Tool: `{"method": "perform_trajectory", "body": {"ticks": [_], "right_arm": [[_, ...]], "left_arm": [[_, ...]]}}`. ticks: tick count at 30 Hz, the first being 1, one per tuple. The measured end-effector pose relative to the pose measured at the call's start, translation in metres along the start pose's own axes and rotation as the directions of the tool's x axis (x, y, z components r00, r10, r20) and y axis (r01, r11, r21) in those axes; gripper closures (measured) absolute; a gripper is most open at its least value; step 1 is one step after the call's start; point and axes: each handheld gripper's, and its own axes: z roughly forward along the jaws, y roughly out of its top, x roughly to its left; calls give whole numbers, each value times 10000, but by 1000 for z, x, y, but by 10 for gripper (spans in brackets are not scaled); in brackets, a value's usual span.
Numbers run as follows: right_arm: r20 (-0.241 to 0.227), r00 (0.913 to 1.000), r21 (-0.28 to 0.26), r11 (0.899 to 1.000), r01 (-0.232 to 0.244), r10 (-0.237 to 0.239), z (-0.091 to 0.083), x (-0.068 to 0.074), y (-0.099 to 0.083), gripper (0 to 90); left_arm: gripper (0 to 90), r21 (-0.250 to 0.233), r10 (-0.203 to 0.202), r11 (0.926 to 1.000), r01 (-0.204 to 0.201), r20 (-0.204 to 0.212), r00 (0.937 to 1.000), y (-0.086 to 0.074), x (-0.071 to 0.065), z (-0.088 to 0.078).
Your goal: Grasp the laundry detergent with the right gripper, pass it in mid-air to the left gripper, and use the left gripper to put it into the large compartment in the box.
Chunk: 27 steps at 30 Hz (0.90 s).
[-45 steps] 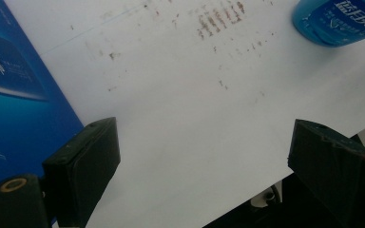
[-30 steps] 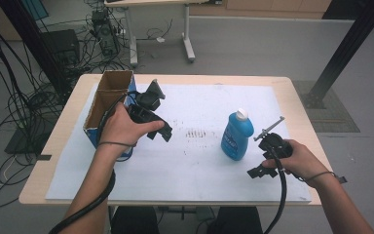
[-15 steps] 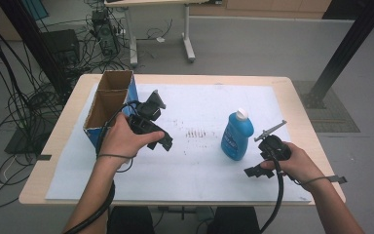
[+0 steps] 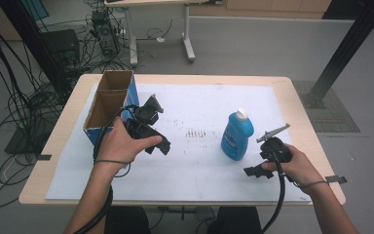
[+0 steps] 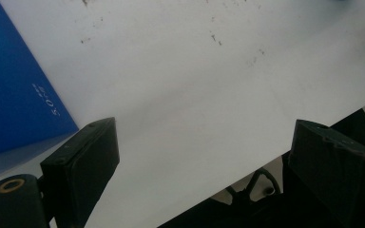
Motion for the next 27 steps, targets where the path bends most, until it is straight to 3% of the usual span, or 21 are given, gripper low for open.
{"method": "perform_trajectory", "body": {"ticks": [5,18,27], "right_arm": [[8,10000,-321,9995,-62,62,3,-1,0,44],[152,9995,-1054,9941,-258,276,10,-3,-2,45],[126,9996,-1281,9915,-217,235,13,-4,-3,44]], "left_arm": [[100,100,158,9998,-159,111,9998,-2,-2,3],[100,150,93,9998,-97,214,9997,-2,2,8],[100,183,59,9998,-64,263,9996,-3,2,10]]}}
